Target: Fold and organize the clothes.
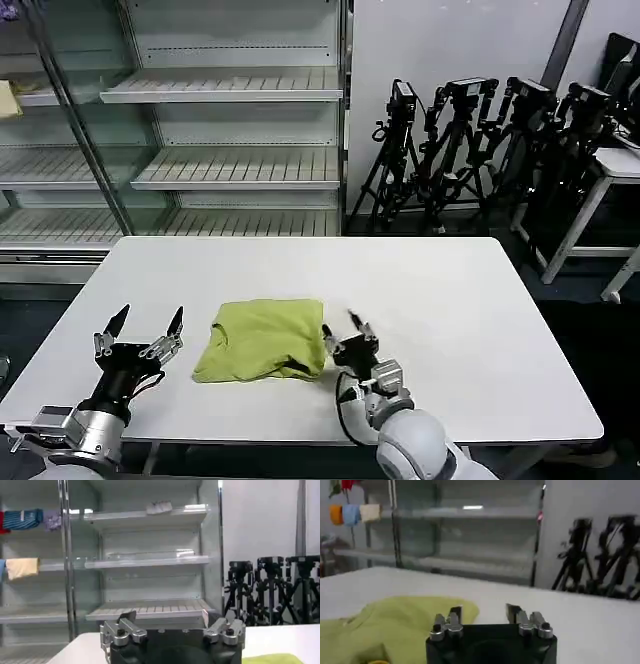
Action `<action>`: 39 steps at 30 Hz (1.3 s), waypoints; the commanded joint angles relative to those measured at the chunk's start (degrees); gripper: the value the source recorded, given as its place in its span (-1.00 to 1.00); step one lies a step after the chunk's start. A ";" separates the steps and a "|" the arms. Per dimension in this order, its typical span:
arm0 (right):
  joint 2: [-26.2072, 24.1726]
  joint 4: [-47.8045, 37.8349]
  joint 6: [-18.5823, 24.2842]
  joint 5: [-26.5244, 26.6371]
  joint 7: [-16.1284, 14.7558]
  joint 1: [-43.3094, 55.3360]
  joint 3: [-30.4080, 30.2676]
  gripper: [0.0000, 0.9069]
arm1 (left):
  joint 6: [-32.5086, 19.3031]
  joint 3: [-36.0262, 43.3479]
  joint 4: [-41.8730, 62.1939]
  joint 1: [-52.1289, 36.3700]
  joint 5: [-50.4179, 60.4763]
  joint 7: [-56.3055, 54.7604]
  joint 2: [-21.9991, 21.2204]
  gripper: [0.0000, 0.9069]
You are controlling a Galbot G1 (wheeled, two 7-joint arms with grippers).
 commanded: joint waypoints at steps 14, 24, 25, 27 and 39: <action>-0.52 16.13 6.31 -16.77 3.99 -22.66 17.17 1.00 | 0.14 0.40 -0.44 -1.05 -0.98 0.40 0.71 1.00; -0.01 17.65 4.97 -14.08 3.73 -26.42 19.92 1.00 | 0.16 0.68 -1.56 -0.43 -1.19 0.66 0.78 1.00; 0.01 17.64 4.97 -14.08 3.64 -26.56 20.03 1.00 | 0.22 0.74 -1.68 -0.43 -1.18 0.64 0.78 1.00; 0.06 17.60 4.96 -14.09 3.54 -26.67 20.12 1.00 | 0.27 0.78 -1.78 -0.47 -1.18 0.64 0.83 1.00; -0.23 17.52 4.46 -12.84 3.26 -26.00 19.84 1.00 | 0.28 1.06 -1.68 -0.44 -1.14 0.72 0.90 1.00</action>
